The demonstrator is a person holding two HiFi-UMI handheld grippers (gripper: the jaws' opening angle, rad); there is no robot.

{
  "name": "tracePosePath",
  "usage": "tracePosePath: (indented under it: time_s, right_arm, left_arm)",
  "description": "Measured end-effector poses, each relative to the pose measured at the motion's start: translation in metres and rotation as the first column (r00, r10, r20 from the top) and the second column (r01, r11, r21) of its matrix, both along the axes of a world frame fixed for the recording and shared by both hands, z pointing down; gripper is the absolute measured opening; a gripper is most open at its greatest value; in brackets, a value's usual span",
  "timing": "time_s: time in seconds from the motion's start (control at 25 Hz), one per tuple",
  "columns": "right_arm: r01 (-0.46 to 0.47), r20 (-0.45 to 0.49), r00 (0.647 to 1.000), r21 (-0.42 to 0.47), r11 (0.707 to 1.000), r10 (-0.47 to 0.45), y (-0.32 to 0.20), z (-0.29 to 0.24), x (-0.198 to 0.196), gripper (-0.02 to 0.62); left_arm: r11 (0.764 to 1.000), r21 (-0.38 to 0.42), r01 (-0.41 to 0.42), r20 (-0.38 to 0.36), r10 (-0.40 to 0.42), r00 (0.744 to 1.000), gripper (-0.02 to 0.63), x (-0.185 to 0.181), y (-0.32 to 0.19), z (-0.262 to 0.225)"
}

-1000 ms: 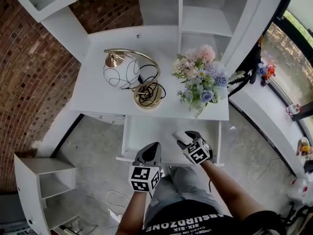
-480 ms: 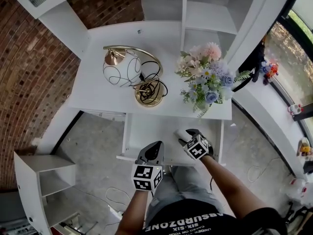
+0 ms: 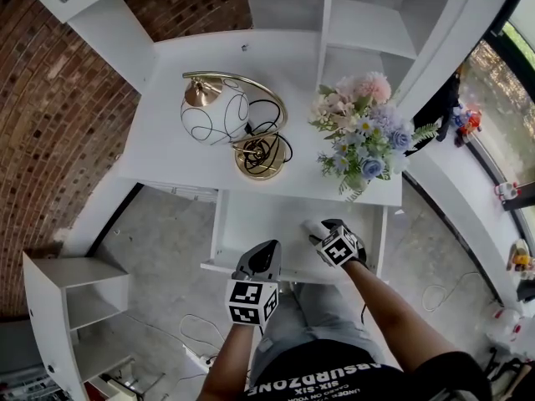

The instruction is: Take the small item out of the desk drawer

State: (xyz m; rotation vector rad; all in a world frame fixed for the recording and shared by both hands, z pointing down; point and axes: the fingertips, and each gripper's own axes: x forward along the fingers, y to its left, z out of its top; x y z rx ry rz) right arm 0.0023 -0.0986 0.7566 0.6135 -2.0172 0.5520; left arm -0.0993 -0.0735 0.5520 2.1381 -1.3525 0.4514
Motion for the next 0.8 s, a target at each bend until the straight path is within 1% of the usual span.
tracePosePath:
  time_s: [0.64, 0.8]
  right_arm:
    - [0.013, -0.077, 0.997, -0.059, 0.998, -0.017, -0.006, 0.036, -0.001, 0.221]
    - [0.035, -0.081, 0.996, -0.084, 0.996, -0.042, -0.003, 0.039, -0.003, 0.214]
  left_arm:
    - [0.999, -0.039, 0.001, 0.004, -0.001, 1.0, 0.006, -0.004, -0.003, 0.016]
    - [0.999, -0.043, 0.005, 0.006, -0.005, 1.0, 0.006, -0.005, -0.006, 0.017]
